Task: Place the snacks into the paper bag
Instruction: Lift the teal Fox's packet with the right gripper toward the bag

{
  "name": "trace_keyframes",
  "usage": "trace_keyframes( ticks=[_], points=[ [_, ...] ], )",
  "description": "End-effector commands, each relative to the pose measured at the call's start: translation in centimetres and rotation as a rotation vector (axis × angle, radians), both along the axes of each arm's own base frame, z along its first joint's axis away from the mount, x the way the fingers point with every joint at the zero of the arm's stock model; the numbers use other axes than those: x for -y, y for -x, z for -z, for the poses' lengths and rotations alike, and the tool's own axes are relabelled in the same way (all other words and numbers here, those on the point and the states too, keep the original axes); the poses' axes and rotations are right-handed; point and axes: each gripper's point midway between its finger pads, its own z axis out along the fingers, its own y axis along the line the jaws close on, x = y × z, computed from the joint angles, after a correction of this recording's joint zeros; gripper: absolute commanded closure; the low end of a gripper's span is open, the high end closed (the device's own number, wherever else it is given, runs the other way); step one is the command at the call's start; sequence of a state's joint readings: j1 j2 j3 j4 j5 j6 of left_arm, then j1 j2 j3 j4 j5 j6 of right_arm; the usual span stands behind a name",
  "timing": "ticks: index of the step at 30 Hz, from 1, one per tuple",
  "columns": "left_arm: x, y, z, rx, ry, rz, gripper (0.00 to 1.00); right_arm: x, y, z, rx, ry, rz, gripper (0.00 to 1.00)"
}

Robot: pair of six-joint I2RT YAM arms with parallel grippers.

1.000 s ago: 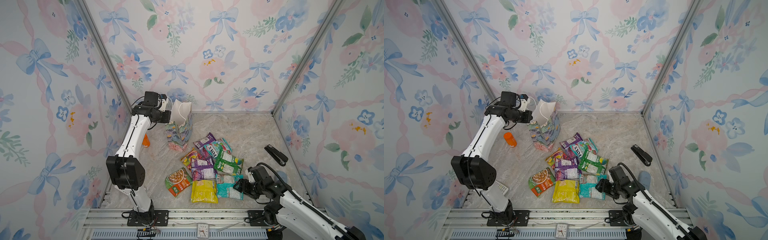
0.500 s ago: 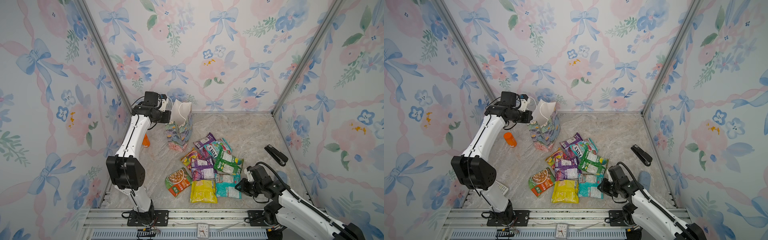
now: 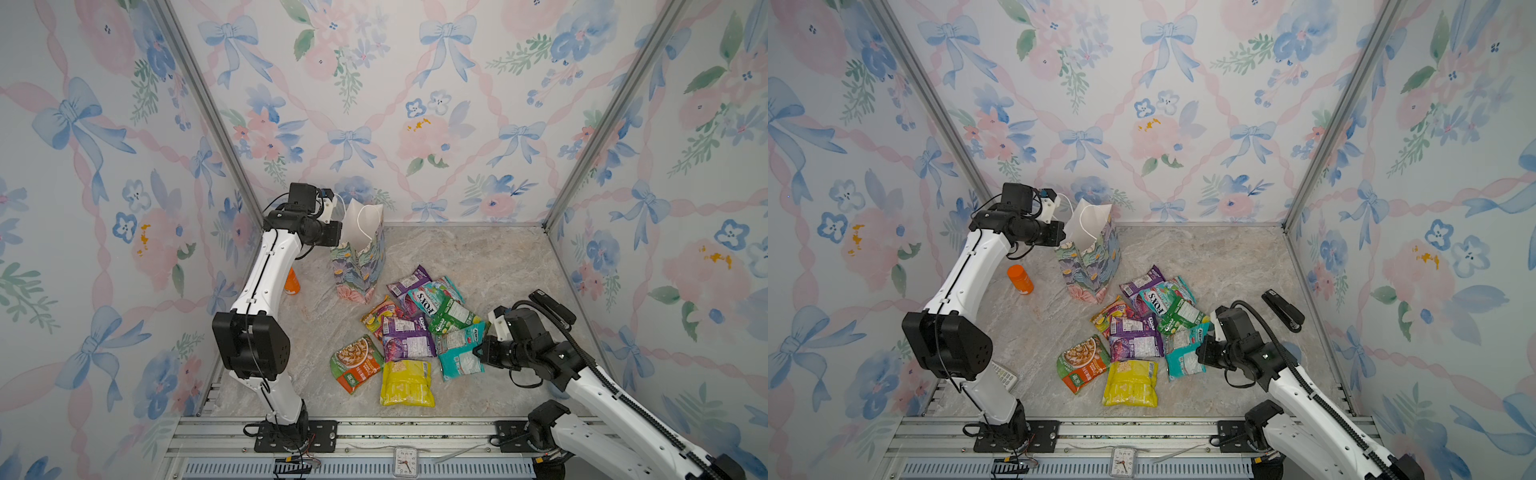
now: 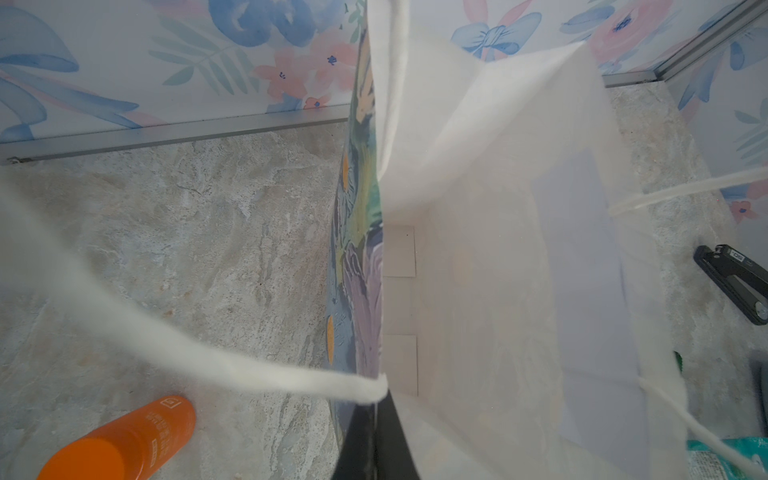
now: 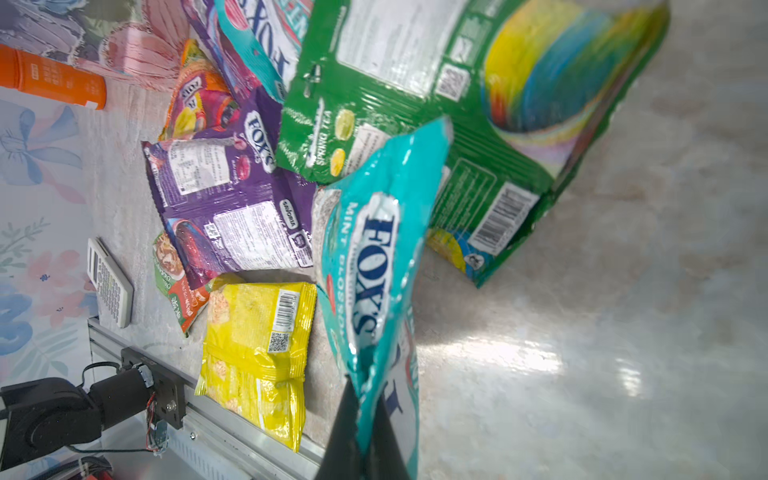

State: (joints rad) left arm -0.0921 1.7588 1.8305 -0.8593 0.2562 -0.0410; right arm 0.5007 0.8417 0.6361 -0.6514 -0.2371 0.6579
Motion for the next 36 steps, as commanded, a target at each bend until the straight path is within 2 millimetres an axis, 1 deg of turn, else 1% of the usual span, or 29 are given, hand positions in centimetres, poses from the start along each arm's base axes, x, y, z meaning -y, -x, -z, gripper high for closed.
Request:
trace_keyframes(
  ticks=[1, 4, 10, 15, 23, 27, 28, 33, 36],
  points=[
    [0.6, 0.6, 0.6, -0.027, 0.017, 0.019, 1.0, -0.9, -2.0, -3.9, 0.125, 0.036, -0.072, 1.0],
    [0.7, 0.7, 0.6, -0.029, 0.022, 0.023, 1.0, -2.0, -3.9, -6.8, 0.205, 0.058, -0.107, 1.0],
    [1.0, 1.0, 0.5, -0.028, 0.034, 0.038, 1.0, -3.8, -9.2, -12.4, 0.382, 0.075, -0.092, 1.0],
    [1.4, 1.2, 0.3, -0.026, 0.05, 0.058, 1.0, -6.6, -13.7, -17.4, 0.536, 0.059, -0.137, 1.0],
    [1.9, 1.4, 0.3, -0.028, 0.066, 0.085, 1.0, -9.8, -20.0, -23.6, 0.685, 0.079, -0.2, 1.0],
    [2.0, 1.5, 0.3, -0.029, 0.071, 0.091, 1.0, -11.4, -23.0, -26.5, 0.757, 0.08, -0.223, 1.0],
    [2.1, 1.5, 0.2, -0.028, 0.075, 0.094, 1.0, -11.9, -24.0, -26.1, 0.751, 0.091, -0.232, 1.0],
    [2.5, 1.7, 0.0, -0.025, 0.091, 0.113, 1.0, -13.4, -27.6, -28.4, 0.804, 0.108, -0.242, 1.0],
    [2.8, 1.7, 0.0, -0.028, 0.105, 0.129, 1.0, -14.6, -29.1, -29.7, 0.839, 0.102, -0.255, 1.0]
  ],
)
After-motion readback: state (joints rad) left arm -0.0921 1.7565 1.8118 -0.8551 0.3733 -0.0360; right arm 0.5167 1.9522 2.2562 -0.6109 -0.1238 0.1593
